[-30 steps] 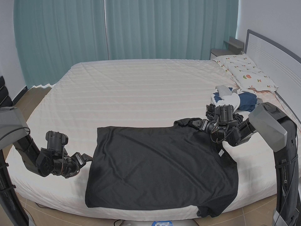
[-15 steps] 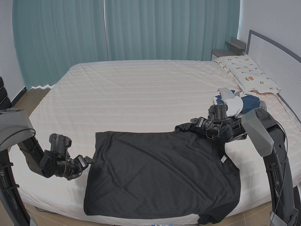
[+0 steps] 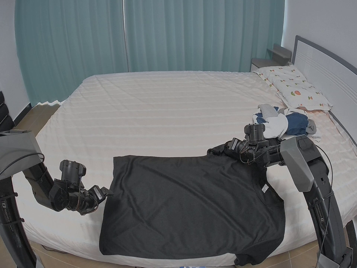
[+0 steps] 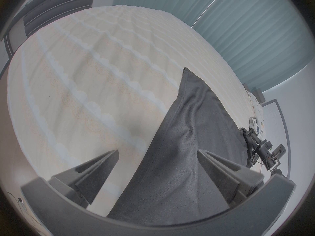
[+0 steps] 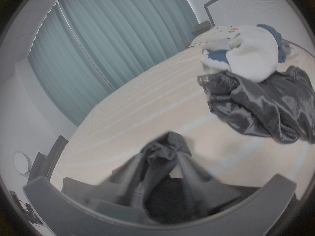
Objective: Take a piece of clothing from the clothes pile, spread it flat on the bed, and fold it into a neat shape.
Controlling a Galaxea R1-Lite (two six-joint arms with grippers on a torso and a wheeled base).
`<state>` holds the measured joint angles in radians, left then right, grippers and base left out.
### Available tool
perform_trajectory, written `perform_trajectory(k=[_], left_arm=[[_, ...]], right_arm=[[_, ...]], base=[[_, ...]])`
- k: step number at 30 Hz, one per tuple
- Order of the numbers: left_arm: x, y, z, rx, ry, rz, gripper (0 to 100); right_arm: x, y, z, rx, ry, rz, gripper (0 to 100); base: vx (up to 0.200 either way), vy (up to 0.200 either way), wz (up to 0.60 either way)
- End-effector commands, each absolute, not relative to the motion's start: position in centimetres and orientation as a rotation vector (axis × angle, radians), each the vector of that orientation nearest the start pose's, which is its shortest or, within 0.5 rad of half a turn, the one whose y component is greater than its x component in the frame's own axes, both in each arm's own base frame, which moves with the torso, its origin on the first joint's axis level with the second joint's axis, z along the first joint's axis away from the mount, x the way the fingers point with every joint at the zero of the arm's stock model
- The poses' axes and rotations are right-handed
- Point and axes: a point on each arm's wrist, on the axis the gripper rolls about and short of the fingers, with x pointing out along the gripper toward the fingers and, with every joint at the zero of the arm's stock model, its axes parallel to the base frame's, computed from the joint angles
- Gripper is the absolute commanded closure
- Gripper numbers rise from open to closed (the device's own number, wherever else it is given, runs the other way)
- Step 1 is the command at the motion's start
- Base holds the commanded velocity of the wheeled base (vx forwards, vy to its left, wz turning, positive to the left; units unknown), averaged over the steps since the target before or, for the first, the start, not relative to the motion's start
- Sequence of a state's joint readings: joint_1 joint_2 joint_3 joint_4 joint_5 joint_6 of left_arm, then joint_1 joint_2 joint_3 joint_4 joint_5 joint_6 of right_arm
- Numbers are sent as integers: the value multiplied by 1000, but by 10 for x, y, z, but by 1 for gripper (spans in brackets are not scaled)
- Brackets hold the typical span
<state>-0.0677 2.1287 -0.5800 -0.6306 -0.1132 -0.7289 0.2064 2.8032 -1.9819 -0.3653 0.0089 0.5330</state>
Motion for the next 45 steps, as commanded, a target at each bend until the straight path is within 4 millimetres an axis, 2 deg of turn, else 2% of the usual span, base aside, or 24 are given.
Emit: perform_trajectory(k=[1, 4, 12, 17, 18, 27, 31, 35, 36, 40, 45], left_arm=[[300, -23, -2, -694, 946, 176, 0], [300, -23, -3, -693, 949, 177, 0], [299, -24, -4, -690, 952, 178, 0], [299, -25, -4, -689, 953, 179, 0], [299, -25, -4, -689, 952, 178, 0], [300, -24, -8, -685, 960, 188, 0], [299, -24, -8, -683, 961, 187, 0], [300, -25, -8, -684, 960, 186, 0], [299, -25, -8, -683, 962, 186, 0], [299, -26, -8, -682, 964, 185, 0], [299, -26, -8, -682, 964, 185, 0]], right_arm=[[540, 109, -38, 479, 514, 75, 100], [543, 102, -35, 488, 479, 72, 100], [550, 97, -4, 544, 280, 133, 100], [551, 96, -3, 545, 277, 140, 100], [551, 95, -2, 546, 276, 141, 0], [553, 94, 12, 559, 145, 213, 0], [539, 89, 4, 539, 252, 204, 0], [528, 88, 6, 511, 303, 252, 0], [519, 87, 2, 486, 353, 277, 0], [503, 89, -2, 406, 413, 346, 0], [499, 93, -11, 337, 434, 365, 0]], base=[[0, 0, 0], [0, 0, 0], [0, 0, 0], [0, 0, 0], [0, 0, 0], [0, 0, 0], [0, 0, 0], [0, 0, 0], [0, 0, 0], [0, 0, 0], [0, 0, 0]])
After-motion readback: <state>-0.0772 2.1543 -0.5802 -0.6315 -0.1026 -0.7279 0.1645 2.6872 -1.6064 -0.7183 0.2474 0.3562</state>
